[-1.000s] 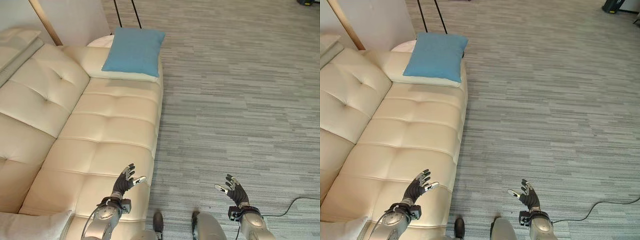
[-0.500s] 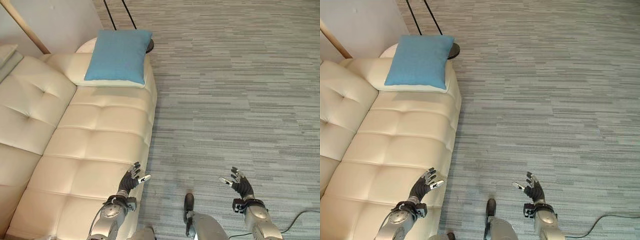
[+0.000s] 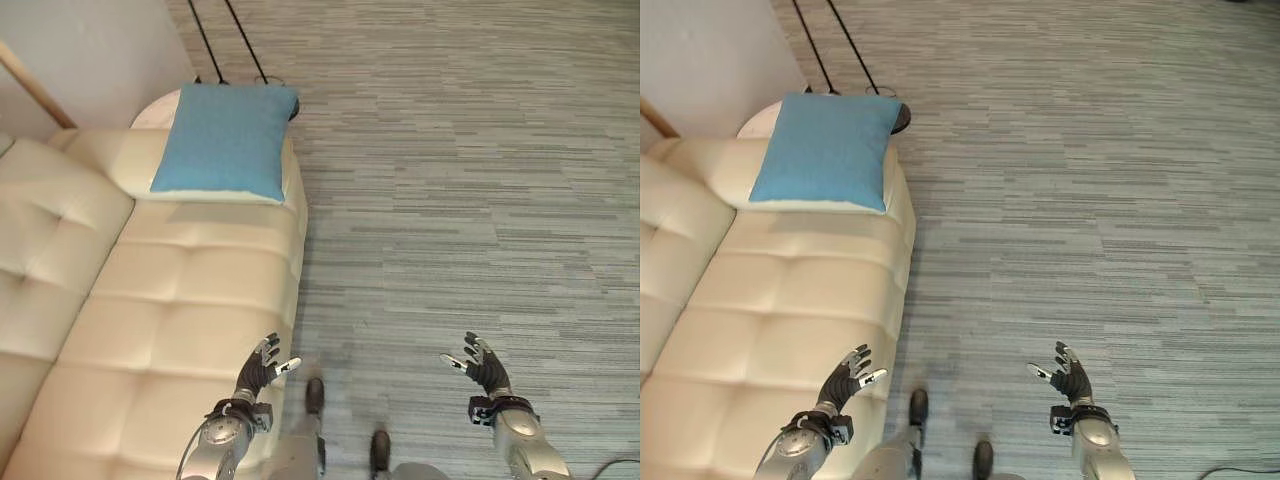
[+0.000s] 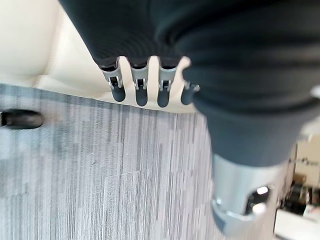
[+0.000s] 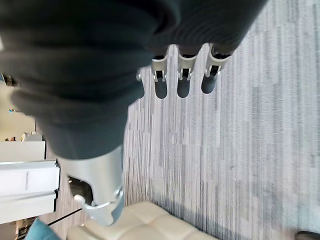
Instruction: Pick up all the scattered cushions and arrange them neatly on the sofa.
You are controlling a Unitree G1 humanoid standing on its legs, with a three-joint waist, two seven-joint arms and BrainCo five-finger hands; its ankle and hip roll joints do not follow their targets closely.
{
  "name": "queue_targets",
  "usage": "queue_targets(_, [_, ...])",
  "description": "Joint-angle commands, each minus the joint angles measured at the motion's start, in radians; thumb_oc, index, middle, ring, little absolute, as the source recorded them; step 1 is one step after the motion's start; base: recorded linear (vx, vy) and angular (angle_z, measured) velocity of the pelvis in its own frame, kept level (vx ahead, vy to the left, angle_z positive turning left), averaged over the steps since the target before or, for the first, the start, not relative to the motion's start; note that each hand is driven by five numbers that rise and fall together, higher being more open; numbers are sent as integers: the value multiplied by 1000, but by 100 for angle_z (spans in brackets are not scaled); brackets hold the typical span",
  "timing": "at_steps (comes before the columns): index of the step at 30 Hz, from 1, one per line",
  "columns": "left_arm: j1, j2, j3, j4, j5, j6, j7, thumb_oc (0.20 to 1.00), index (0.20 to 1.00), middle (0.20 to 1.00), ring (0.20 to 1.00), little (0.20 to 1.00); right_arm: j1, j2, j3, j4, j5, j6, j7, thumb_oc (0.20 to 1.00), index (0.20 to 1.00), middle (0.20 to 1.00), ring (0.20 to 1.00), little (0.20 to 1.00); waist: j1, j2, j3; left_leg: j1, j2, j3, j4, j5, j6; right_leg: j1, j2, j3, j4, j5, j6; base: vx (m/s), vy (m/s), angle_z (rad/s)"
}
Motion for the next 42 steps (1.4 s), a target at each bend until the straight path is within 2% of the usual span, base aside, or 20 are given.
queue_targets(1, [-22, 67, 26, -51, 60, -29, -12, 1000, 1000, 1000, 1000, 1000, -16, 27, 10, -41, -20, -17, 23, 1000, 1000, 1000, 1000, 1000, 19, -82, -21, -37, -30, 20, 120, -180, -13, -19, -113, 23, 181, -91, 91, 195, 143, -10])
queue_targets(3, [-22, 71, 29, -52, 59, -28, -12, 1000, 1000, 1000, 1000, 1000, -16, 30, 11, -39, -23, -13, 28, 1000, 1000, 1000, 1000, 1000, 18, -82, -19, -26, -35, 25, 121, -191, -1, -54, -122, 26, 253, -71, 105, 187, 148, 1])
queue_targets(4, [-18, 82, 25, -55, 62, -30, -12, 1000, 1000, 1000, 1000, 1000, -7, 38, 12, -37, -25, -9, 33, 1000, 1000, 1000, 1000, 1000, 1, -68, -6, 26, -45, 37, 110, -220, 30, -132, -148, 20, 429, 25, 136, 172, 145, 0])
queue_targets(8, [-11, 81, 25, -61, 65, -27, -17, 1000, 1000, 1000, 1000, 1000, 6, 50, 7, -37, -23, -9, 36, 1000, 1000, 1000, 1000, 1000, -12, -53, 3, 78, -45, 39, 88, -240, 40, -193, -156, 9, 498, 53, 124, 207, 103, -5])
queue_targets(10, [-8, 79, 27, -68, 58, -29, -19, 1000, 1000, 1000, 1000, 1000, 9, 52, 1, -39, -17, -10, 39, 1000, 1000, 1000, 1000, 1000, -23, -41, 11, 113, -42, 39, 75, -252, 39, -231, -155, -14, 463, 32, 109, 277, -3, -8])
queue_targets(11, [-8, 74, 23, -81, 37, -31, -25, 1000, 1000, 1000, 1000, 1000, 5, 48, -1, -43, -9, -13, 36, 1000, 1000, 1000, 1000, 1000, -40, -41, 21, 162, -44, 37, 55, -272, 29, -277, -133, -57, 303, 8, 93, 273, -63, 4])
queue_targets(13, [-8, 74, 23, -81, 37, -31, -25, 1000, 1000, 1000, 1000, 1000, 5, 48, -1, -42, -9, -13, 36, 1000, 1000, 1000, 1000, 1000, -41, -38, 24, 167, -42, 35, 53, -274, 28, -269, -130, -59, 299, 8, 92, 239, -71, -17])
queue_targets(15, [-25, 66, 25, -69, 30, -36, -18, 1000, 1000, 1000, 1000, 1000, 2, 55, -13, -30, 10, -17, 19, 1000, 1000, 1000, 1000, 1000, -66, -45, 33, 216, -45, 21, 33, -292, 9, -312, -114, -71, 122, 60, 106, 294, -131, 1])
queue_targets(18, [-47, 58, 17, -54, 21, -42, -16, 1000, 1000, 1000, 1000, 1000, 10, 62, -28, -25, 21, -17, 10, 1000, 1000, 1000, 1000, 1000, -86, -48, 25, 250, -48, 7, 24, -315, -3, -313, -107, -50, 81, 79, 107, 325, -181, 40])
queue_targets(20, [-39, 41, 16, -41, 3, -37, -18, 1000, 1000, 1000, 1000, 1000, 26, 61, -41, -20, 35, -23, 11, 1000, 1000, 1000, 1000, 1000, -96, -43, -2, 289, -34, 4, 48, -359, -17, -283, -93, -37, 95, 76, 82, 468, -223, 53])
queue_targets(22, [-41, 31, 10, -32, -16, -30, -19, 1000, 1000, 1000, 1000, 1000, 23, 51, -45, -6, 53, -30, 8, 1000, 1000, 1000, 1000, 1000, -99, -36, -13, 282, -21, 2, 110, -368, -35, -251, -80, -44, 86, 59, 63, 370, -201, 38])
queue_targets(24, [-44, 30, 8, -31, -14, -29, -19, 1000, 1000, 1000, 1000, 1000, 20, 44, -42, -8, 56, -32, 8, 1000, 1000, 1000, 1000, 1000, -100, -32, -15, 271, -16, 0, 160, -359, -45, -232, -71, -45, 80, 50, 52, 216, -129, 23])
queue_targets(25, [-48, 32, 1, -24, -12, -29, -20, 1000, 1000, 1000, 1000, 1000, 24, 32, -40, -18, 63, -34, 13, 1000, 1000, 1000, 1000, 1000, -96, -30, -18, 246, -15, -4, 258, -321, -58, -201, -56, -40, 67, 32, 35, 147, -86, 3])
queue_targets(29, [-67, 28, -5, 3, -11, -29, -16, 1000, 1000, 1000, 1000, 1000, 19, 18, -34, -15, 67, -36, 13, 1000, 1000, 1000, 1000, 1000, -83, -41, -7, 150, -15, -5, 332, -298, -56, -151, -63, -37, 52, -4, 21, 181, -65, -7])
queue_targets(31, [-73, 20, -5, 29, -9, -28, -13, 1000, 1000, 1000, 1000, 1000, 11, 14, -35, -9, 66, -34, 13, 1000, 1000, 1000, 1000, 1000, -73, -52, -9, 123, -19, 7, 285, -329, -44, -123, -71, -37, 43, -20, 22, 278, 26, 3])
queue_targets(32, [-75, 16, -8, 55, 3, -24, -10, 1000, 1000, 1000, 1000, 1000, 1, 10, -31, -2, 66, -37, 12, 1000, 1000, 1000, 1000, 1000, -62, -54, -12, 64, -19, 10, 234, -286, -49, -90, -75, -36, 27, -34, 25, 238, 58, 8])
queue_targets(33, [-75, 15, -8, 55, 3, -24, -10, 1000, 1000, 1000, 1000, 1000, 1, 9, -31, -2, 66, -37, 12, 1000, 1000, 1000, 1000, 1000, -62, -55, -11, 67, -20, 10, 232, -286, -49, -88, -76, -36, 26, -35, 25, 319, 109, 10])
queue_targets(35, [-78, 16, -12, 65, 19, -23, -6, 1000, 1000, 1000, 1000, 1000, -3, 5, -25, 2, 60, -40, 1, 1000, 1000, 1000, 1000, 1000, -42, -46, -3, -7, 12, 38, 117, -166, -65, -30, -62, -43, -2, -58, 28, 256, 114, -1])
queue_targets(38, [-78, 20, -5, 69, 29, -25, 3, 1000, 1000, 1000, 1000, 1000, 6, 11, -26, 1, 53, -32, -13, 1000, 1000, 1000, 1000, 1000, -24, -54, 3, -59, 34, 102, 57, -122, -72, 15, -67, -50, -16, -73, 33, 213, 115, -2])
queue_targets(42, [-51, 18, 13, 71, 30, -20, -4, 1000, 1000, 1000, 1000, 1000, 25, 22, -32, 0, 29, -24, 2, 1000, 1000, 1000, 1000, 1000, -24, -52, -27, -27, 37, 107, 38, -107, -62, 44, -73, -48, -2, -88, 49, 270, 158, -7])
